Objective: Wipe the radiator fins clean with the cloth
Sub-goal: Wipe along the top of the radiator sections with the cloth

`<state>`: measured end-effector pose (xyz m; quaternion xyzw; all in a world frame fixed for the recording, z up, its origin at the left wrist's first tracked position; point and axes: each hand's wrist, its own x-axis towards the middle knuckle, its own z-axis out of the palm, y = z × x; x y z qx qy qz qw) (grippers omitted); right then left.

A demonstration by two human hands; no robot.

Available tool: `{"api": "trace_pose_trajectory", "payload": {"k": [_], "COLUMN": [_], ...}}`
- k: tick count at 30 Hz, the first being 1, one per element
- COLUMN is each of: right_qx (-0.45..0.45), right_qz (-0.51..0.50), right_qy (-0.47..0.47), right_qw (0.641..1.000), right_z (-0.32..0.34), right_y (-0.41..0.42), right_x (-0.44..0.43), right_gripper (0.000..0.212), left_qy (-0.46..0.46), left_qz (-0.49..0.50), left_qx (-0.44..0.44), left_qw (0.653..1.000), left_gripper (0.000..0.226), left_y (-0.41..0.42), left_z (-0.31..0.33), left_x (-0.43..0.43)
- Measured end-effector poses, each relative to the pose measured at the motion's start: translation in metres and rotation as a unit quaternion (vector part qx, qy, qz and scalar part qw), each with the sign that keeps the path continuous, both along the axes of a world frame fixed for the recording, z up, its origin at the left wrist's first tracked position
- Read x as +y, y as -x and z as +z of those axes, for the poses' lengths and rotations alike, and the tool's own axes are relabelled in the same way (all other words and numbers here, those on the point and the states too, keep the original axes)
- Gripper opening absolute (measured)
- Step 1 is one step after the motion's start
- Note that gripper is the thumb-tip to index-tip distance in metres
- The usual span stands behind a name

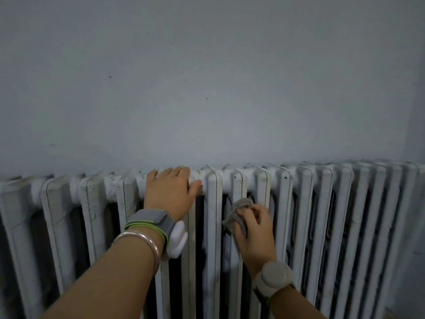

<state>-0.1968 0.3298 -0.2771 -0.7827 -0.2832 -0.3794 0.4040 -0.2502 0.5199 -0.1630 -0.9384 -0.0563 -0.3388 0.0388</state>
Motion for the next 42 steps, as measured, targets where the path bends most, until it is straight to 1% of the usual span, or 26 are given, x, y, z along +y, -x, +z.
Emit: {"api": "trace_pose_trajectory", "payload": {"k": [3,4,5,7,10,12,13,16,18,20,22,24,25,28,31,36,39,42], "right_qx": [0.019,0.026,0.034,0.025,-0.029,-0.043,-0.038,-0.008,0.027,0.078,0.153,0.212,0.221,0.208,0.192,0.159,0.095,0.017], "right_qz": [0.032,0.041,0.045,0.026,0.001,-0.007,-0.014,-0.057,-0.096,-0.119,-0.115,-0.1,-0.097,-0.094,-0.088,-0.082,-0.098,-0.096], "right_qy": [0.016,0.016,0.008,-0.03,-0.1,-0.103,-0.086,-0.005,0.065,0.142,0.222,0.266,0.272,0.277,0.265,0.23,0.199,0.145], "right_qw": [0.999,0.999,0.998,0.999,0.995,0.994,0.996,0.998,0.993,0.98,0.956,0.935,0.932,0.933,0.941,0.956,0.97,0.985], "right_z": [-0.009,-0.006,0.001,0.025,0.079,0.115,0.13,0.16,0.169,0.172,0.173,0.173,0.174,0.176,0.177,0.167,0.15,0.13], "right_y": [0.006,0.009,0.013,0.02,0.024,0.016,0.008,-0.025,-0.044,-0.057,-0.063,-0.063,-0.061,-0.054,-0.048,-0.04,-0.042,-0.039], "right_x": [-0.008,-0.01,-0.013,-0.015,-0.01,-0.002,0.002,0.014,0.021,0.028,0.033,0.037,0.036,0.033,0.027,0.02,0.016,0.012], "right_gripper": [0.006,0.005,0.009,0.018,0.02,0.02,0.021,0.025,0.028,0.03,0.032,0.033,0.034,0.032,0.028,0.016,0.021,0.025], "left_qy": [-0.003,-0.002,-0.001,-0.001,0.0,-0.001,-0.001,0.006,0.005,-0.002,-0.004,-0.003,-0.001,0.002,0.001,-0.003,-0.008,-0.012], "left_qz": [0.003,0.001,0.002,0.005,0.005,0.003,0.004,0.002,-0.002,0.0,0.004,0.008,0.008,0.005,0.004,0.0,0.005,0.01], "left_qx": [-0.006,-0.008,-0.01,-0.014,-0.016,-0.016,-0.014,-0.021,-0.031,-0.035,-0.034,-0.03,-0.028,-0.031,-0.042,-0.041,-0.033,-0.018], "left_qw": [1.0,1.0,1.0,1.0,1.0,1.0,1.0,1.0,1.0,0.999,0.999,1.0,1.0,1.0,0.999,0.999,0.999,1.0], "left_gripper": [0.056,0.058,0.061,0.066,0.061,0.066,0.067,0.059,0.068,0.074,0.074,0.075,0.075,0.064,0.073,0.078,0.08,0.066], "left_y": [0.001,0.001,0.001,0.001,0.001,0.002,0.003,0.001,0.001,0.0,-0.001,-0.001,-0.001,-0.001,0.0,0.0,0.0,0.0], "left_z": [0.0,0.0,0.0,-0.001,-0.001,-0.001,0.0,-0.001,-0.002,-0.004,-0.004,-0.004,-0.004,-0.005,-0.005,-0.004,-0.003,-0.003], "left_x": [0.0,0.0,0.0,0.0,0.0,0.001,0.0,0.0,-0.001,0.001,0.001,0.002,0.001,0.001,0.0,0.001,0.002,0.001]}}
